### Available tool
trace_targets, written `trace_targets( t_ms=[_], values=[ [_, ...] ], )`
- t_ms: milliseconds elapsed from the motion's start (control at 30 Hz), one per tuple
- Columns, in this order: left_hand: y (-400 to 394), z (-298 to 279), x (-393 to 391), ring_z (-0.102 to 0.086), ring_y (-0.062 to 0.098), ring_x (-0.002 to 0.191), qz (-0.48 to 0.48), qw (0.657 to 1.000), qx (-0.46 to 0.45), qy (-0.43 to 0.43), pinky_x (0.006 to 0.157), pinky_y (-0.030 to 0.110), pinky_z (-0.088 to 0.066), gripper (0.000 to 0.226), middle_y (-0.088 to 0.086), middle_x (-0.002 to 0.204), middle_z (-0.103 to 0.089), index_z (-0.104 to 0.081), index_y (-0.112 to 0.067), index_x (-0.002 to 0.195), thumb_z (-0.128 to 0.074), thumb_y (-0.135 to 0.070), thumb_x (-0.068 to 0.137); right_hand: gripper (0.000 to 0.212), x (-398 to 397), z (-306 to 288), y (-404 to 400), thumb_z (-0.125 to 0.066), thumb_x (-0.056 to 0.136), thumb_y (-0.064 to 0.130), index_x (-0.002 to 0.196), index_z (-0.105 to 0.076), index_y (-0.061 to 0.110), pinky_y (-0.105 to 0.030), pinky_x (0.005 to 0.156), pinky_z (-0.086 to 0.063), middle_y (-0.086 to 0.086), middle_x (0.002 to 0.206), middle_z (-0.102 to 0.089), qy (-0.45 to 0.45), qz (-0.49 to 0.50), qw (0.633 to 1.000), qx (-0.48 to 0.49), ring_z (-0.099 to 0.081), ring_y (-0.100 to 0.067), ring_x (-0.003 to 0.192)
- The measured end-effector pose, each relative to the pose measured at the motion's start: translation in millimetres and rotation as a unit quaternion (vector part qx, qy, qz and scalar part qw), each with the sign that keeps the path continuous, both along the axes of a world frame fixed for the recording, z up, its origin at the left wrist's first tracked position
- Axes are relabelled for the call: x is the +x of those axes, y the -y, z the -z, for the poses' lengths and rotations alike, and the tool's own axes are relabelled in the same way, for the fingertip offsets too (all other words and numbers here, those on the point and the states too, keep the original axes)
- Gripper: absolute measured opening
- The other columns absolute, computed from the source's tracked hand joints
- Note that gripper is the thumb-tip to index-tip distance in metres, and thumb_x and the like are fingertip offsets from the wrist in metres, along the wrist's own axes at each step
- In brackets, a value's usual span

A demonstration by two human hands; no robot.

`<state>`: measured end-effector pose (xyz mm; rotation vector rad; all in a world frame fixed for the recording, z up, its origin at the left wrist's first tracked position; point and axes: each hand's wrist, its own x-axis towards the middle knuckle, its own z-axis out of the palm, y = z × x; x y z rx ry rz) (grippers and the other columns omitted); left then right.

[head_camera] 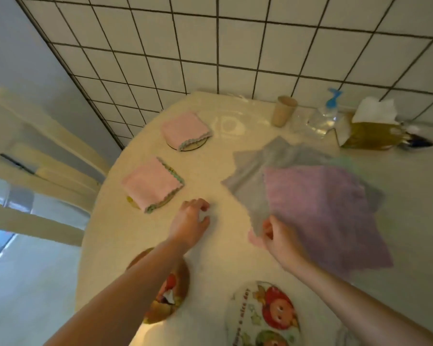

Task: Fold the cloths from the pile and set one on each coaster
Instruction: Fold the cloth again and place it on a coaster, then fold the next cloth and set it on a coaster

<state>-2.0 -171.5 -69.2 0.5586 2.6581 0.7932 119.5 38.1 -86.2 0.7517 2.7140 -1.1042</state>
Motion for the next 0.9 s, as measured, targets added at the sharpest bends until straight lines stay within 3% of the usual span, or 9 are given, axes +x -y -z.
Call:
trace_targets(
  t_ms=[100,233,333,400,467,600,800,900],
  values=[
    [-51.3,-3.5,60.8,-0.045,0.019,0.116,0.077,0.997,-0.015,-0.014,0.095,0.027,-0.038,0.029,-0.001,0.121,-0.056,-0.057,-0.02,0.119,-0.055,-0.02,0.09,0.005,52.7,-2.8,-46.3,-0.059,0.086,0.019,0.086,-0.056,0.023,-0.024,0.06,-0.046,0.006,0.083,-0.064,0.017,-0.023,0.999,0.035,-0.066,-0.018,0.076],
    [-105.2,0.1,117.3,-0.046,0.025,0.116,0.221,0.972,-0.054,-0.058,0.098,0.036,-0.042,0.037,0.003,0.124,-0.055,-0.056,-0.016,0.123,-0.055,-0.017,0.086,0.021,103.9,-2.5,-96.7,-0.06,0.08,0.004,0.099,-0.061,0.012,-0.038,0.074,-0.049,-0.005,0.102,-0.059,-0.004,-0.079,0.978,0.194,-0.06,-0.03,0.093],
    [-136.7,13.5,140.0,-0.05,0.031,0.114,0.301,0.946,-0.084,-0.088,0.088,0.042,-0.05,0.047,0.007,0.123,-0.056,-0.056,-0.011,0.126,-0.054,-0.014,0.079,0.035,128.2,-1.4,-128.4,-0.074,0.063,0.004,0.096,-0.063,0.011,-0.038,0.06,-0.05,-0.006,0.096,-0.058,0.026,-0.128,0.958,0.256,-0.06,-0.03,0.086],
    [-152.0,17.5,148.3,-0.041,0.03,0.126,0.303,0.942,-0.112,-0.09,0.094,0.04,-0.046,0.054,0.005,0.137,-0.047,-0.047,-0.015,0.137,-0.051,-0.014,0.083,0.049,137.3,3.4,-147.1,-0.081,0.047,0.004,0.093,-0.066,0.012,-0.036,0.049,-0.052,-0.004,0.091,-0.061,0.034,-0.147,0.943,0.296,-0.063,-0.028,0.077],
    [-159.0,21.5,152.3,-0.031,0.028,0.133,0.296,0.938,-0.165,-0.075,0.1,0.041,-0.041,0.058,0.002,0.147,-0.035,-0.035,-0.018,0.144,-0.05,-0.016,0.089,0.053,141.3,7.5,-158.2,-0.081,0.045,0.005,0.096,-0.068,0.014,-0.035,0.047,-0.053,-0.002,0.094,-0.065,0.033,-0.17,0.932,0.319,-0.065,-0.025,0.075],
    [-165.9,31.3,151.6,-0.056,0.035,0.106,0.305,0.926,-0.193,-0.114,0.073,0.039,-0.054,0.05,0.004,0.127,-0.056,-0.053,-0.02,0.13,-0.061,-0.021,0.081,0.056,140.6,4.4,-165.4,-0.084,0.038,0.009,0.092,-0.069,0.013,-0.034,0.047,-0.051,-0.002,0.091,-0.066,0.01,-0.224,0.913,0.341,-0.066,-0.024,0.072],
    [-181.1,16.2,154.5,-0.037,0.037,0.119,0.299,0.916,-0.249,-0.102,0.092,0.044,-0.042,0.05,0.007,0.142,-0.034,-0.032,-0.02,0.142,-0.045,-0.03,0.094,0.034,119.2,11.8,-179.6,-0.083,0.043,0.011,0.069,-0.061,0.017,-0.031,0.039,-0.043,0.001,0.068,-0.058,0.016,-0.223,0.912,0.345,-0.061,-0.022,0.057],
    [-190.3,5.2,160.0,-0.036,0.037,0.122,0.286,0.916,-0.267,-0.091,0.095,0.045,-0.041,0.055,0.008,0.143,-0.033,-0.029,-0.02,0.142,-0.045,-0.043,0.094,0.02,108.7,11.2,-184.7,-0.076,0.062,0.01,0.075,-0.063,0.016,-0.033,0.044,-0.046,-0.001,0.07,-0.065,0.036,-0.19,0.927,0.32,-0.065,-0.028,0.06]
  ],
)
